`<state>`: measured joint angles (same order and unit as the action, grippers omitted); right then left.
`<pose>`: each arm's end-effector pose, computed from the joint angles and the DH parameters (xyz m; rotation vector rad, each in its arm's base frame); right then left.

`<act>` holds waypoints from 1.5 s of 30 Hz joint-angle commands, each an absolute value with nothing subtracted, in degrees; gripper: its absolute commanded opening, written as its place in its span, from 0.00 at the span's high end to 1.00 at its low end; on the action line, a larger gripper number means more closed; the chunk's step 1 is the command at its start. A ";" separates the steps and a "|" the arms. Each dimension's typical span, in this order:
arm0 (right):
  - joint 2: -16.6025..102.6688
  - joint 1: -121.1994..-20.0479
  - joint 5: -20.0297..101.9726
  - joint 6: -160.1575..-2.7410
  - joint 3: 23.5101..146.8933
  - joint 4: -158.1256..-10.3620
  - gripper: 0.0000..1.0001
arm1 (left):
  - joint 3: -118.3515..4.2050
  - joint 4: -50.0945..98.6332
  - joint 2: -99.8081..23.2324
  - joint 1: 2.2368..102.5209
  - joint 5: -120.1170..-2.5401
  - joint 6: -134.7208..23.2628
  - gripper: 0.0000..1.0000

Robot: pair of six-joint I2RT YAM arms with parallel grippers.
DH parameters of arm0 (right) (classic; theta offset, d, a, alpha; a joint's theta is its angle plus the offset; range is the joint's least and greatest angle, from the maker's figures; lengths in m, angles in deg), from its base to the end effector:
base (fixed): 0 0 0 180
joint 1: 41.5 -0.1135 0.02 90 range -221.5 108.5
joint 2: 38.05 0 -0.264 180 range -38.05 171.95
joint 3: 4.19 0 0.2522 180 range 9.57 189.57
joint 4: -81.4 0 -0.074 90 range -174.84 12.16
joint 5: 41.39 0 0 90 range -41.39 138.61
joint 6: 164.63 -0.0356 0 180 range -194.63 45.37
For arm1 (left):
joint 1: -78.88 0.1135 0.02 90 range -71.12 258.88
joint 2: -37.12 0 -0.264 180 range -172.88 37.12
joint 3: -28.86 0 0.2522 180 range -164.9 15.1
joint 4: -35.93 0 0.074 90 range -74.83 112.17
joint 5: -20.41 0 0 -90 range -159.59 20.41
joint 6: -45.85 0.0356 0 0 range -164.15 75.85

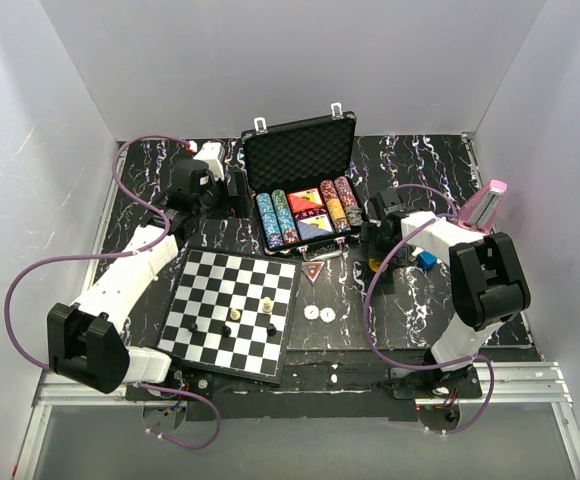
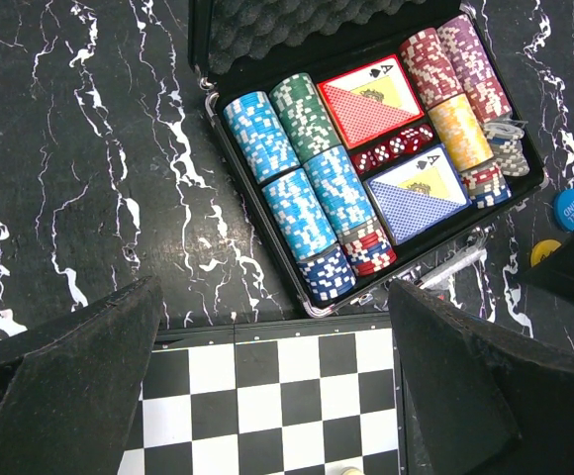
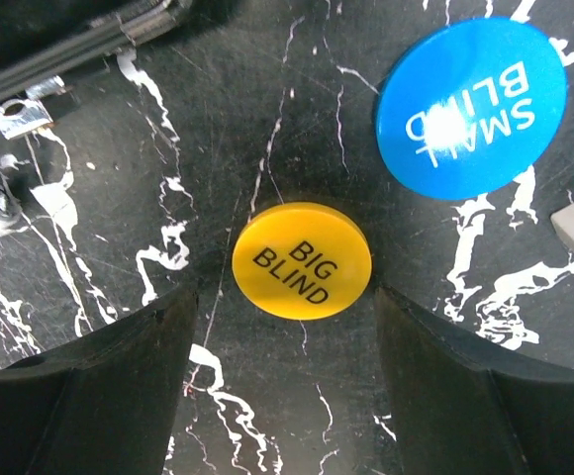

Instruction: Pack up texas hold em set

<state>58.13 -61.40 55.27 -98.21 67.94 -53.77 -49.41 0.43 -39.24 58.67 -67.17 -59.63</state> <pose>0.3005 0.1044 0.1712 0.1184 2.7542 0.0414 0.2820 -0.1054 0.3178 0.1149 2.1814 -0.4029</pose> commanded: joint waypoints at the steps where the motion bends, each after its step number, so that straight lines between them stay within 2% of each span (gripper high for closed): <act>1: 59.25 -61.45 54.94 -98.10 68.19 -55.66 0.21 | -49.42 1.60 -38.91 58.58 -66.69 -59.62 0.02; 20: 64.52 -61.36 57.05 -96.35 71.97 -52.76 0.34 | -49.59 1.60 -38.73 58.58 -66.51 -59.71 0.02; 24: 65.40 -61.27 57.40 -95.64 73.02 -51.88 0.40 | -49.59 1.60 -38.47 58.58 -66.51 -59.71 0.02; 29: 65.31 -61.36 57.32 -95.11 73.02 -51.53 0.54 | -49.59 1.60 -38.29 58.58 -66.69 -59.62 0.02; 33: 64.44 -61.36 56.88 -94.85 72.41 -51.70 0.61 | -49.59 1.60 -38.20 58.58 -66.60 -59.71 0.02; 45: 57.58 -64.43 56.70 -95.64 75.22 -47.05 0.64 | -49.68 1.60 -38.20 58.58 -66.60 -59.79 0.02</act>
